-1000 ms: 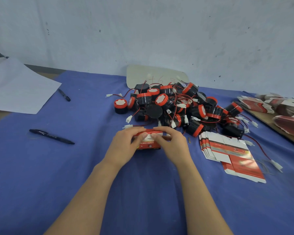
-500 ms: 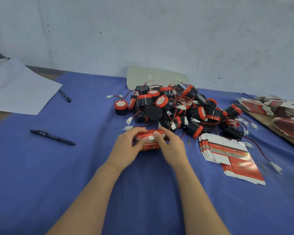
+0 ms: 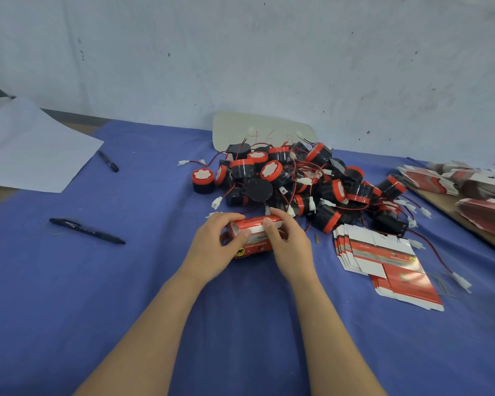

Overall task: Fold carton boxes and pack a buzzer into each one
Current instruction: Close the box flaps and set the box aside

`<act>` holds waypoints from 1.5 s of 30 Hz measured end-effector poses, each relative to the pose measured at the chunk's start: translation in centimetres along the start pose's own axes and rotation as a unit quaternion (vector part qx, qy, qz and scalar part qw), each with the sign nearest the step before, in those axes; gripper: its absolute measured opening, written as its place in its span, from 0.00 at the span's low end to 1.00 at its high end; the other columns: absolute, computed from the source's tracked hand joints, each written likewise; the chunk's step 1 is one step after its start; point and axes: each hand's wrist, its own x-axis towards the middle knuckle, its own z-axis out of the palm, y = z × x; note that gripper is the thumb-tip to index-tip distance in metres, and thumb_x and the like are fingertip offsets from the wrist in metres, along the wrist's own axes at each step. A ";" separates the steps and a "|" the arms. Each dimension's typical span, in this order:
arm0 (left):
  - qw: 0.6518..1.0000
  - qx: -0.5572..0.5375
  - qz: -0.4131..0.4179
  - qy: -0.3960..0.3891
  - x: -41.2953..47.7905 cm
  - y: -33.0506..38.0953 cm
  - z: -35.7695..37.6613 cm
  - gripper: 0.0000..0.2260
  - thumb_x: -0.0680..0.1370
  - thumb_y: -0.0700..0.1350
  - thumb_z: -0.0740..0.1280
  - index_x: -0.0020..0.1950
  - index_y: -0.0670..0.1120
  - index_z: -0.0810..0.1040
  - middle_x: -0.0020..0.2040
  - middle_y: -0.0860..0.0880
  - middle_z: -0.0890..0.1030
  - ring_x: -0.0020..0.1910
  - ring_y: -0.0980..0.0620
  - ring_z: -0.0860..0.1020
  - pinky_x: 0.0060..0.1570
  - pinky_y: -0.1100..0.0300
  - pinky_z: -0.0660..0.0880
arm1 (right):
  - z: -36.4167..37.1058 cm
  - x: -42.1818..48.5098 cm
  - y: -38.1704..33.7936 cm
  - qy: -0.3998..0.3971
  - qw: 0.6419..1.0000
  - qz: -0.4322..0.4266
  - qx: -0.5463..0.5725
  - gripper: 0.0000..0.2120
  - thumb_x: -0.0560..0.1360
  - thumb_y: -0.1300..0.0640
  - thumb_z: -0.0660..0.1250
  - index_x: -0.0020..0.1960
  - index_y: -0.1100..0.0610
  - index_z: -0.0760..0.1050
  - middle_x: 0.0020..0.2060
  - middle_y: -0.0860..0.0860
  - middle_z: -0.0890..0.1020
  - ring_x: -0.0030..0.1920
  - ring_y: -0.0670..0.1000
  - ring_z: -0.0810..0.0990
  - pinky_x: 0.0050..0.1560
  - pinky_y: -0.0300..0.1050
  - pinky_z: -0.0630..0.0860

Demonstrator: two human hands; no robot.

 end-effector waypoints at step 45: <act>0.940 -0.241 -0.198 0.140 0.6 1.6 1.3 0.20 0.75 0.30 0.54 0.48 0.49 0.81 0.72 0.53 0.70 0.67 0.50 0.70 0.56 0.58 0.73 | 1.3 -0.6 -0.3 -0.009 0.985 -0.106 -0.137 0.14 0.80 0.59 0.61 0.65 0.55 0.75 0.54 0.51 0.82 0.52 0.46 0.78 0.51 0.32 0.73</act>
